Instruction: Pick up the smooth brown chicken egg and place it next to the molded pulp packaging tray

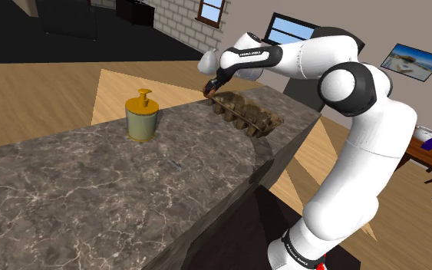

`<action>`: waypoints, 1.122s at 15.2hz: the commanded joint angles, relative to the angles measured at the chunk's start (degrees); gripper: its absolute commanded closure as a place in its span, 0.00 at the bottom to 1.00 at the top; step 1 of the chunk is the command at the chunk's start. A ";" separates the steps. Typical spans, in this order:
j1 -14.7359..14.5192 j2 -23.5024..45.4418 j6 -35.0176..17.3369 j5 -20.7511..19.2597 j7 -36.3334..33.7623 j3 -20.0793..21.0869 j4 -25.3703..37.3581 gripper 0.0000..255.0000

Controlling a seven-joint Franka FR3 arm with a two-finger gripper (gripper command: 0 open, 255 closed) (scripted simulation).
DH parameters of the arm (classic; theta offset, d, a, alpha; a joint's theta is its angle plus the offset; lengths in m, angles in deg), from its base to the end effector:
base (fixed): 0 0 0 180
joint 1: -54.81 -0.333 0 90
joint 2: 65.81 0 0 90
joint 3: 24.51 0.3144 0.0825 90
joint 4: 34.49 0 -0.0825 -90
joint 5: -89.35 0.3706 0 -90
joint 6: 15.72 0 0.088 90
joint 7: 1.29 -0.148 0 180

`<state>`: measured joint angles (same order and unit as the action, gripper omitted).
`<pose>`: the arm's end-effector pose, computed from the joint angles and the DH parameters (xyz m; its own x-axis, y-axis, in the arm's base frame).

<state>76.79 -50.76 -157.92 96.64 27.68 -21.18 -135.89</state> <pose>0.6381 -0.2155 0.4294 0.8937 0.1042 0.4363 0.0696 -0.9931 0.0946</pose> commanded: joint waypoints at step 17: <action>0.23 5.98 -11.87 1.44 2.08 0.70 -5.90 1.00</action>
<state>76.97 -45.07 -169.04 97.96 29.58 -20.55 -141.37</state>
